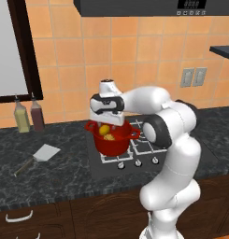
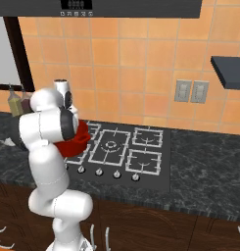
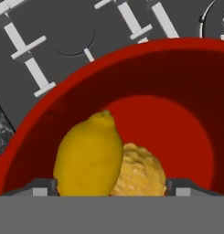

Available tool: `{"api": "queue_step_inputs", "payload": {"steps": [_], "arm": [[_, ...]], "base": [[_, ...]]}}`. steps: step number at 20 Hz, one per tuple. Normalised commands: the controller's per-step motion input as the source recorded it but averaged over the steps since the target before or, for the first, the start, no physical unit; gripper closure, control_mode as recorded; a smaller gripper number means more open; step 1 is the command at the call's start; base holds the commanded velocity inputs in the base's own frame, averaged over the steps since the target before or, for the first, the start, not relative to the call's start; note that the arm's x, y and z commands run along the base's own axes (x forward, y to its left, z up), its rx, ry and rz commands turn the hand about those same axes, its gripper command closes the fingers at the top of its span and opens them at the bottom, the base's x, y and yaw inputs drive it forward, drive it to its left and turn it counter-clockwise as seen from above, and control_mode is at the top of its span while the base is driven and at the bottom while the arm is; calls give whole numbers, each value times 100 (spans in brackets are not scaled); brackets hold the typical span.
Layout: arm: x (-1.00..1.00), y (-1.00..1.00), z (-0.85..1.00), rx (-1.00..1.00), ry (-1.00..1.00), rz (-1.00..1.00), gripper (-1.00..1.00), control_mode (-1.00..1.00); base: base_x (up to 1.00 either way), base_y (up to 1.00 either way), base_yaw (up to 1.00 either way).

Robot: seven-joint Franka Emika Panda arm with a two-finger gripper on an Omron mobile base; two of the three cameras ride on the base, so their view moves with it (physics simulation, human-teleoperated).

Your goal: Put the squash and lemon in the pot. Retrieve the spatula and lightly stir the vegetables in the pot.

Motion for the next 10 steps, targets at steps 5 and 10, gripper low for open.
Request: {"api": "queue_step_inputs", "payload": {"steps": [5,10], "arm": [[-26,-7,67,3,-8,0,-100,-100],[-60,46,73,1,-10,8,-100,-100]], "base": [[0,0,0],[0,0,0]]}}
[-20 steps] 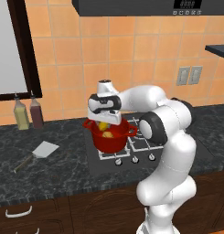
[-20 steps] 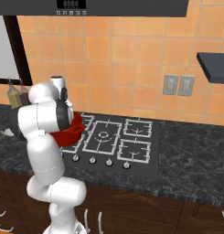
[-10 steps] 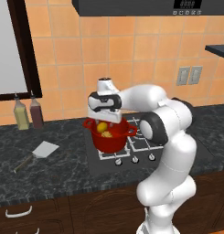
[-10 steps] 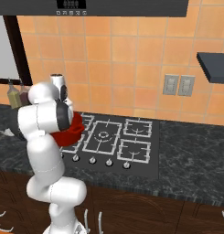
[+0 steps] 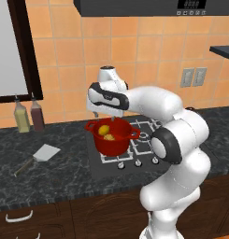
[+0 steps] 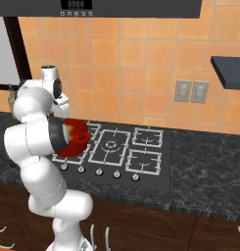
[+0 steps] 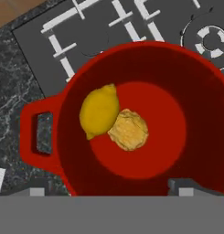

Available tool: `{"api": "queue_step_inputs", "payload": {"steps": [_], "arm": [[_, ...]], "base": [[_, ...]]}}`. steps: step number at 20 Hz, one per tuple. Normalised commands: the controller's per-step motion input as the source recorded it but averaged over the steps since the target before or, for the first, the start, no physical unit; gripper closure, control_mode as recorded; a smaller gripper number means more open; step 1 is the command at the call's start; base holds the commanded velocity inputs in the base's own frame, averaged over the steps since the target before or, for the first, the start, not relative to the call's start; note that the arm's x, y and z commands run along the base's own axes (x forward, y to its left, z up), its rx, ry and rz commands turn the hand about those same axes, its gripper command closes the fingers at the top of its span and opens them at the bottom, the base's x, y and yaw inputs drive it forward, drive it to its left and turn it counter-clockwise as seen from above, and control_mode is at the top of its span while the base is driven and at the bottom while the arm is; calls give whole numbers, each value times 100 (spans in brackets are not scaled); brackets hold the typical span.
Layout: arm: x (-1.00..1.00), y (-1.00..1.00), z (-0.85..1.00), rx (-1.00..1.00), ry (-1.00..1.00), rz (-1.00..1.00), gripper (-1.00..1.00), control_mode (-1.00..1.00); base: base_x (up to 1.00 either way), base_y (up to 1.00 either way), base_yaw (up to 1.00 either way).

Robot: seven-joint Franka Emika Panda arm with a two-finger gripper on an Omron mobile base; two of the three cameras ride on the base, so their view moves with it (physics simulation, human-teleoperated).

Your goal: Put the squash and lemon in the pot. Retrieve the spatula and lightly stir the vegetables in the pot.

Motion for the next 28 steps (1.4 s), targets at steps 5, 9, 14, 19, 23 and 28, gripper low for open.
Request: {"api": "queue_step_inputs", "payload": {"steps": [5,9,14,19,23,28], "arm": [[-19,43,-8,-2,1,21,-100,-100],[0,81,0,-1,4,6,-100,-100],[-17,100,0,-2,2,0,-100,-100],[-30,100,-20,-8,4,-3,-100,-100],[-23,100,-53,-15,7,-4,-100,-100],[0,45,-17,-8,7,-1,-100,-100]], "base": [[0,0,0],[0,0,0],[0,0,0],[0,0,0],[0,0,0],[0,0,0]]}}
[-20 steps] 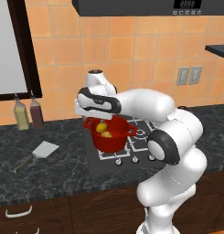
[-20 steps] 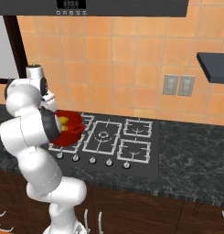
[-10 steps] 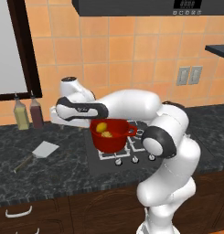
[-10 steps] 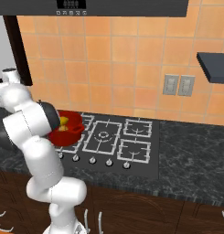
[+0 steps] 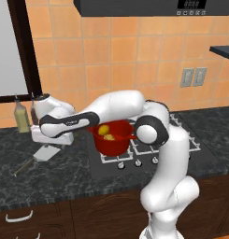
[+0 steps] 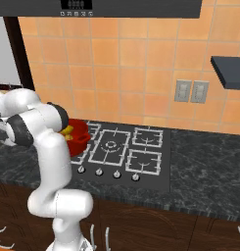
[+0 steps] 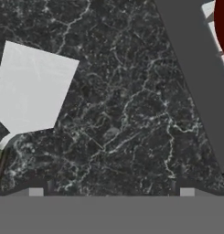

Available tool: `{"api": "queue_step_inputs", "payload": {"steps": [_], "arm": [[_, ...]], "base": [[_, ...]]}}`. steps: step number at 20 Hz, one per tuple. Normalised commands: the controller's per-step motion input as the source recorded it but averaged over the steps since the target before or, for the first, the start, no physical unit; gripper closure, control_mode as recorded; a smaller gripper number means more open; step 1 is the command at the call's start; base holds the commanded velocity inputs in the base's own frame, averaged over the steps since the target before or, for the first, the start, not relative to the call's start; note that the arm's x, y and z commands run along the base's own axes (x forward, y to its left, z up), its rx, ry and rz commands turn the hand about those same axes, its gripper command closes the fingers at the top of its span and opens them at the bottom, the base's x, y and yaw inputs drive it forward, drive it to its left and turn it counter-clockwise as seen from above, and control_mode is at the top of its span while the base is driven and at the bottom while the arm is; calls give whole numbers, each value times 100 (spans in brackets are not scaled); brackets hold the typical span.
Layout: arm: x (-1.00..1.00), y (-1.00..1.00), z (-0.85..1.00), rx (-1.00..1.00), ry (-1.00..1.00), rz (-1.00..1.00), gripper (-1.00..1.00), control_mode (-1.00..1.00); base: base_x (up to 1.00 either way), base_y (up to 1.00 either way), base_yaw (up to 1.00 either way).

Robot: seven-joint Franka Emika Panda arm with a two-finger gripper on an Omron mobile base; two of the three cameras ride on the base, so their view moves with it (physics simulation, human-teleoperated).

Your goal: Put the squash and lemon in the pot. Retrieve the spatula and lightly stir the vegetables in the pot.

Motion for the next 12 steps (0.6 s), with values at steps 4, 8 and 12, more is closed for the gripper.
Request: {"api": "queue_step_inputs", "payload": {"steps": [4,8,12], "arm": [[0,0,0,0,0,0,-100,-100],[0,0,-4,0,0,0,-100,-100],[-8,0,-34,2,0,0,-100,-100]], "base": [[0,0,0],[0,0,0],[0,0,0]]}}
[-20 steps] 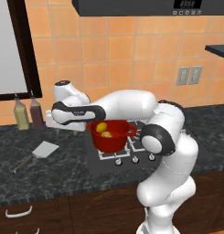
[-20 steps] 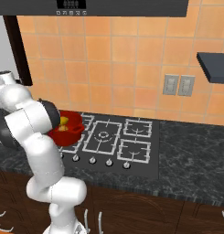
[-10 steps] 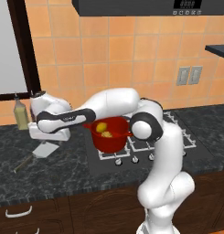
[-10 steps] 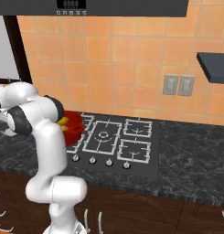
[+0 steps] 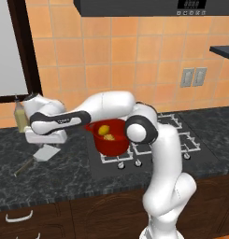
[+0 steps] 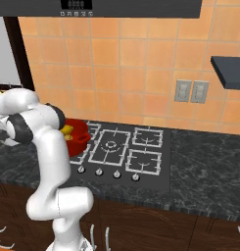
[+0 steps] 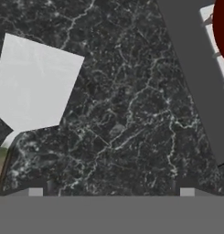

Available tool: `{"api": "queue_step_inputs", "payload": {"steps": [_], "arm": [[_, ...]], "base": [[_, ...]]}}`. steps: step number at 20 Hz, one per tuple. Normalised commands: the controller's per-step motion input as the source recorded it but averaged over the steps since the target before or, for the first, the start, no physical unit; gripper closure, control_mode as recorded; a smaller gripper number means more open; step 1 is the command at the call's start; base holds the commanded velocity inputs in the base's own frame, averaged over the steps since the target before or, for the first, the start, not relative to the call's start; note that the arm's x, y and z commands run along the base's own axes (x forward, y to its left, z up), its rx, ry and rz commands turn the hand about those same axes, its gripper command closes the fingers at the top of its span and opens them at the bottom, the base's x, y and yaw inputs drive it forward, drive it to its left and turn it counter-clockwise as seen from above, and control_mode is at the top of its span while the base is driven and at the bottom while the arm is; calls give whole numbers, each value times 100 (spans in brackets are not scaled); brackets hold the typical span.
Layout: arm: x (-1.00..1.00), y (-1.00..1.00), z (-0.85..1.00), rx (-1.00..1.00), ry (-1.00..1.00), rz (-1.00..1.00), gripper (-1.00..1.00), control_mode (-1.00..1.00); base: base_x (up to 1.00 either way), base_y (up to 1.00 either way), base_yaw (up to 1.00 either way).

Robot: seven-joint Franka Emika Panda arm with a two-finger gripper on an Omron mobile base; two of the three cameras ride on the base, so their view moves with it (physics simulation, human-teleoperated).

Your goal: Put the squash and lemon in the pot. Retrieve the spatula and lightly stir the vegetables in the pot.

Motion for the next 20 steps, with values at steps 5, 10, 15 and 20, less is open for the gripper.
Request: {"api": "queue_step_inputs", "payload": {"steps": [5,10,15,20], "arm": [[-27,0,-44,12,0,0,-100,-100],[-22,0,-13,15,0,0,-100,-100],[0,14,-5,0,0,-3,-100,-100],[0,27,-1,0,5,-5,-100,-100]], "base": [[0,0,0],[0,0,0],[0,0,0],[0,0,0]]}}
